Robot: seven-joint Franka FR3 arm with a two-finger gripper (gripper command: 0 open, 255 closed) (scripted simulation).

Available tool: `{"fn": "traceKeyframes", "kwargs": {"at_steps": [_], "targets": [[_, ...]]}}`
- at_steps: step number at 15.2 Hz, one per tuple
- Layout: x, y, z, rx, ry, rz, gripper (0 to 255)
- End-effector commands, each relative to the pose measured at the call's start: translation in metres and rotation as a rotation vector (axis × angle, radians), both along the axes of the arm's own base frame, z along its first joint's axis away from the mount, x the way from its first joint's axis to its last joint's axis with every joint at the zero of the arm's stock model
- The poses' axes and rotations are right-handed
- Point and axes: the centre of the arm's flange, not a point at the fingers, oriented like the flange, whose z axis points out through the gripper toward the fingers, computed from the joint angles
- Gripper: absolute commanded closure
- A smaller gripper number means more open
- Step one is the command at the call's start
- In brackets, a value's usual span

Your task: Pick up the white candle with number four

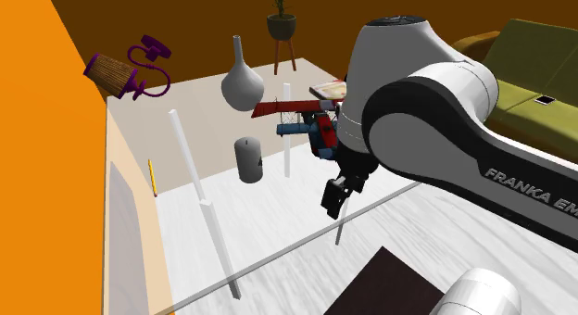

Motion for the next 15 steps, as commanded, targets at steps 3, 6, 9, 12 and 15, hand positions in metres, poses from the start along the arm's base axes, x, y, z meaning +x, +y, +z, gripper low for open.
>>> {"fn": "traceKeyframes", "kwargs": {"at_steps": [3, 6, 9, 12, 15], "targets": [[0.024, -0.001, -0.003, -0.01, -0.015, 0.018, 0], [0.06, -0.001, -0.008, -0.024, -0.038, 0.045, 0], [0.096, 0.0, -0.011, -0.039, -0.061, 0.072, 0], [0.132, 0.001, -0.014, -0.053, -0.084, 0.099, 0], [0.168, 0.004, -0.015, -0.068, -0.107, 0.126, 0]]}}
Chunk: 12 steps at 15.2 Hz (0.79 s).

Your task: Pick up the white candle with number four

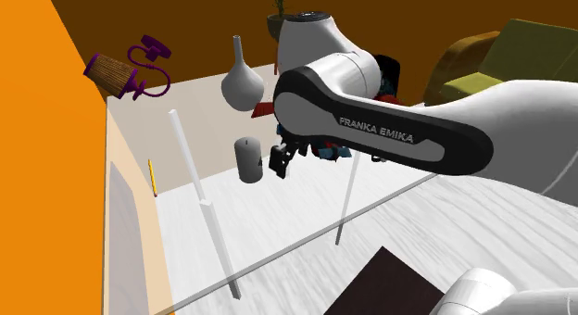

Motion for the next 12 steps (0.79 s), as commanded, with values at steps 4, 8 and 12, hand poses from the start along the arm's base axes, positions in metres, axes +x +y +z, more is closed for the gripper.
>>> {"fn": "traceKeyframes", "kwargs": {"at_steps": [4, 8, 12], "targets": [[0.063, 0.006, -0.004, -0.024, -0.039, 0.046, 0], [0.111, 0.012, -0.004, -0.043, -0.07, 0.082, 0], [0.135, 0.016, -0.009, -0.053, -0.085, 0.1, 0]]}}
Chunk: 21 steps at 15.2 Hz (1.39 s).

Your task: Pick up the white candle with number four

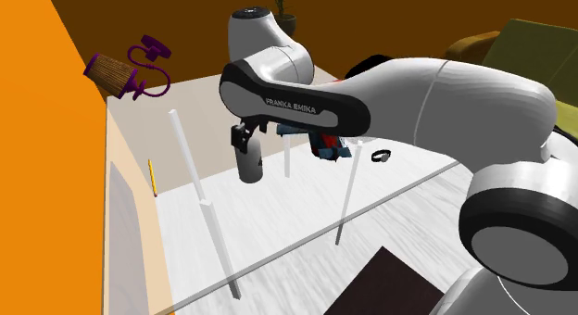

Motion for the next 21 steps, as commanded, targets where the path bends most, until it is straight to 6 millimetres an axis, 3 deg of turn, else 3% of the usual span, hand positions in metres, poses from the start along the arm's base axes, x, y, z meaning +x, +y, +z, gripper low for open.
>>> {"fn": "traceKeyframes", "kwargs": {"at_steps": [1, 6, 8, 9, 18, 21], "targets": [[0.003, 0.0, -0.008, -0.001, -0.003, 0.003, 0], [0.003, 0.0, -0.037, -0.001, -0.003, 0.003, 0], [0.003, 0.0, -0.037, -0.001, -0.003, 0.003, 0], [0.003, 0.0, -0.038, -0.001, -0.003, 0.003, 255], [0.003, 0.0, -0.037, -0.001, -0.003, 0.003, 255], [0.003, 0.0, -0.022, -0.001, -0.003, 0.003, 255]]}}
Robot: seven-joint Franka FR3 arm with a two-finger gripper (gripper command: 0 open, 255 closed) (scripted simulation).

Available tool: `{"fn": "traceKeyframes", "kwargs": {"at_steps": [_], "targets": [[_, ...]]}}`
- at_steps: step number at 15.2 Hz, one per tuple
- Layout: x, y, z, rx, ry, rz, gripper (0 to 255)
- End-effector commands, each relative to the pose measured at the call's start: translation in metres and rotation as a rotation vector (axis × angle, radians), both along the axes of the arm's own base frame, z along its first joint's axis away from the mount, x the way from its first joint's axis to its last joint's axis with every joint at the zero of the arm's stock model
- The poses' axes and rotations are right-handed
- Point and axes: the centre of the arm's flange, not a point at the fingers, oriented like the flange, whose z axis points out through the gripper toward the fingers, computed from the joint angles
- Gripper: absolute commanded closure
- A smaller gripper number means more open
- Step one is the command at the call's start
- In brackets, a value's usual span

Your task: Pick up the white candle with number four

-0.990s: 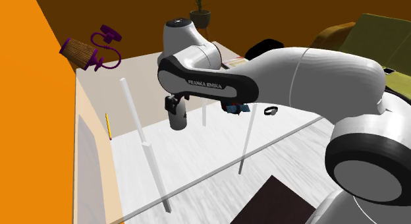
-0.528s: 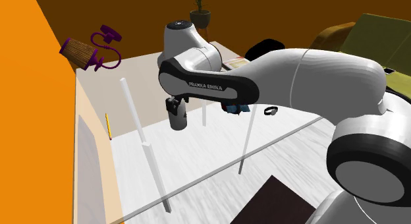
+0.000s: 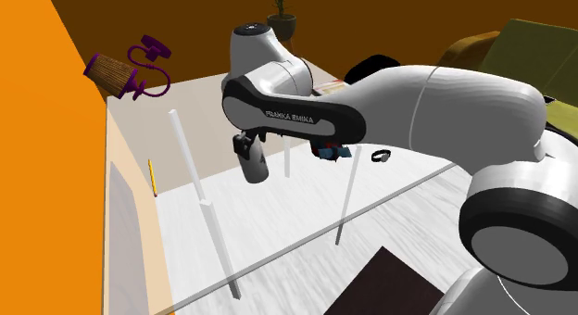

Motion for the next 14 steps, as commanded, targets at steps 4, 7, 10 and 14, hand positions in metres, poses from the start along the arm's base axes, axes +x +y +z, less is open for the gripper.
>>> {"fn": "traceKeyframes", "kwargs": {"at_steps": [4, 7, 10, 14], "targets": [[0.001, 0.001, 0.026, 0.0, 0.0, 0.0, 255], [0.001, 0.001, 0.042, 0.0, 0.0, 0.0, 255], [0.001, 0.001, 0.058, 0.0, 0.0, 0.0, 255], [0.001, 0.001, 0.069, 0.0, 0.0, 0.0, 255]]}}
